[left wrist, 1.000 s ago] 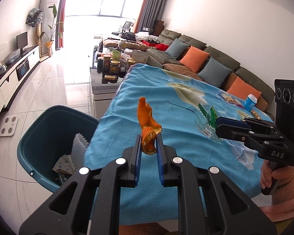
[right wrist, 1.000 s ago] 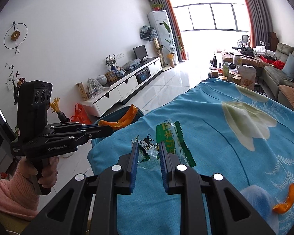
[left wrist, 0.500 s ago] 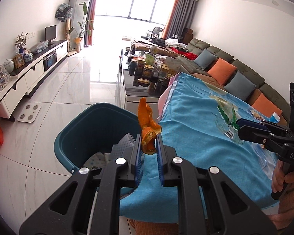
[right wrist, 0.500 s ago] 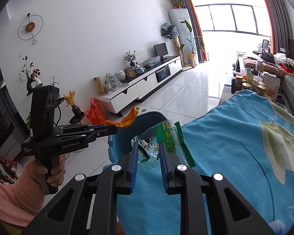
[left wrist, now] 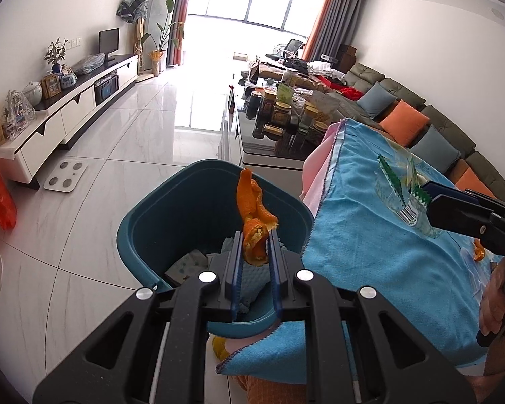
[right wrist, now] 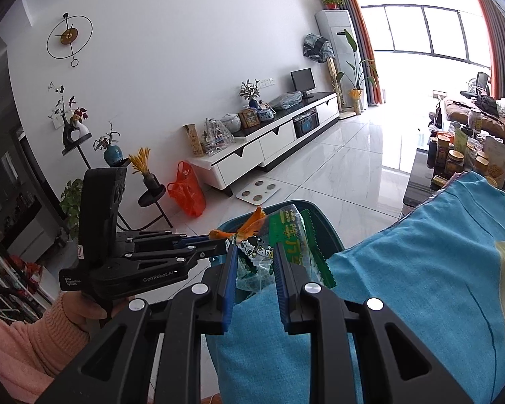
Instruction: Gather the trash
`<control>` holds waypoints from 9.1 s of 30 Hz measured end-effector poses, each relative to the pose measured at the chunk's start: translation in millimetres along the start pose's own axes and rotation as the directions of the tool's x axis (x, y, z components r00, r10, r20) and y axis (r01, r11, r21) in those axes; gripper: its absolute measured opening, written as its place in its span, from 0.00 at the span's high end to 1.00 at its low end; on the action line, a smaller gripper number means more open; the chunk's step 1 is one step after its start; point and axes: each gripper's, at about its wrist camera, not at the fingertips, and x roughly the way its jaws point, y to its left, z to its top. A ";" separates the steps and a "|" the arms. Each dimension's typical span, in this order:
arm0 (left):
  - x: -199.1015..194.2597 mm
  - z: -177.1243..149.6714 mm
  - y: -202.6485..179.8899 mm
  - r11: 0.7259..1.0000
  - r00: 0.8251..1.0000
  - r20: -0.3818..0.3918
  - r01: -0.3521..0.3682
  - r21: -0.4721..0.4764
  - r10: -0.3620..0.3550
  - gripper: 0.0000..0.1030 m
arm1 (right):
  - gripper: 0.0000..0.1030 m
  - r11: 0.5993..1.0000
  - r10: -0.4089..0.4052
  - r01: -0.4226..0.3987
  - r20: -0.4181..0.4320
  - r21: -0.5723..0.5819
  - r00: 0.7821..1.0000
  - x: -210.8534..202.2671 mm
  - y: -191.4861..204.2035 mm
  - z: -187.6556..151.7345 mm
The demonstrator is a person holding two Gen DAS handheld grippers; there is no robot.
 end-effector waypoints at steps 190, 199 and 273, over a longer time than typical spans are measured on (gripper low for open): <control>11.5 -15.2 -201.2 0.935 0.965 -0.053 0.261 0.242 -0.256 0.91 | 0.73 0.898 -0.340 0.280 0.131 0.340 0.931 -175.3 -87.1 -131.8; 4.7 -8.9 -183.5 0.946 0.972 -0.025 0.232 0.226 -0.233 0.91 | 0.73 0.915 -0.302 0.249 0.130 0.318 0.944 -157.0 -81.4 -118.8; 4.7 20.1 -86.3 0.995 0.995 0.070 0.062 0.076 -0.068 0.91 | 0.73 0.988 -0.090 0.087 0.020 0.130 0.996 -26.4 -35.2 -29.5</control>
